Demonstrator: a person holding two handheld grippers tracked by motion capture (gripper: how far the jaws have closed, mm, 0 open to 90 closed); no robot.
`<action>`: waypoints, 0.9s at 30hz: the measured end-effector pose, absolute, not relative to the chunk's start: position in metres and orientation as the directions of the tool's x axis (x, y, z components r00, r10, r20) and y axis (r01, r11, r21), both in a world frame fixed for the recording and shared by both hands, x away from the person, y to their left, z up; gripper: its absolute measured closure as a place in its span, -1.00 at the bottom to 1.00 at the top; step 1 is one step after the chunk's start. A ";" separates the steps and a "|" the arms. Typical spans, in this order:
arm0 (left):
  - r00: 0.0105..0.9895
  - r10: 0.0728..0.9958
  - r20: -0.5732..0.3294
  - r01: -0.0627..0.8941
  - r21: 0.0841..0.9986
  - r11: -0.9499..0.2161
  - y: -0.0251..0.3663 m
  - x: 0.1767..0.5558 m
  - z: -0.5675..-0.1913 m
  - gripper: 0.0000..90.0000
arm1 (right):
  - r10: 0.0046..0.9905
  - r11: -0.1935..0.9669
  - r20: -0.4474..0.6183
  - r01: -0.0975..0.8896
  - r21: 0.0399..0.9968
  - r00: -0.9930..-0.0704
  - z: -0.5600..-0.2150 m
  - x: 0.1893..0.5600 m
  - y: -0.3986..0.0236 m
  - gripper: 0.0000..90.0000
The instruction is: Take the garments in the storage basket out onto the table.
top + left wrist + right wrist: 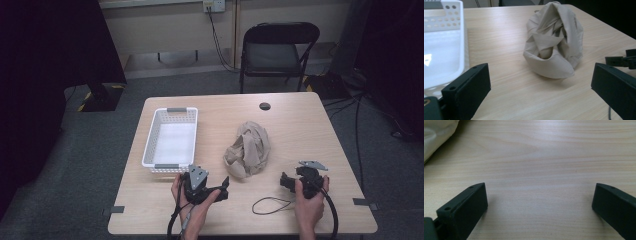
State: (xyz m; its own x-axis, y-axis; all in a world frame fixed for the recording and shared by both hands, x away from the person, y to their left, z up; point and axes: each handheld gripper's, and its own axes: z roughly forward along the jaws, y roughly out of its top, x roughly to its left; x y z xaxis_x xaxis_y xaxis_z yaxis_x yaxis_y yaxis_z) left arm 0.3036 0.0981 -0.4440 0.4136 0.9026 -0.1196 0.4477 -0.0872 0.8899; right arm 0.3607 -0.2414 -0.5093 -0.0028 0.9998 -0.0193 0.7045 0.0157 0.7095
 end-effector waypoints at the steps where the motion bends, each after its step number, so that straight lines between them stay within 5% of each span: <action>1: 0.407 0.906 -0.118 0.450 0.889 -0.086 0.101 0.303 -0.445 -0.95 | 1.000 0.016 -0.019 0.705 0.709 -0.003 -0.509 0.361 -0.241 -1.00; 27: 0.213 0.972 -0.095 0.587 0.808 -0.050 0.141 0.312 -0.489 -0.99 | 1.000 0.016 -0.019 0.705 0.709 -0.003 -0.509 0.361 -0.241 -1.00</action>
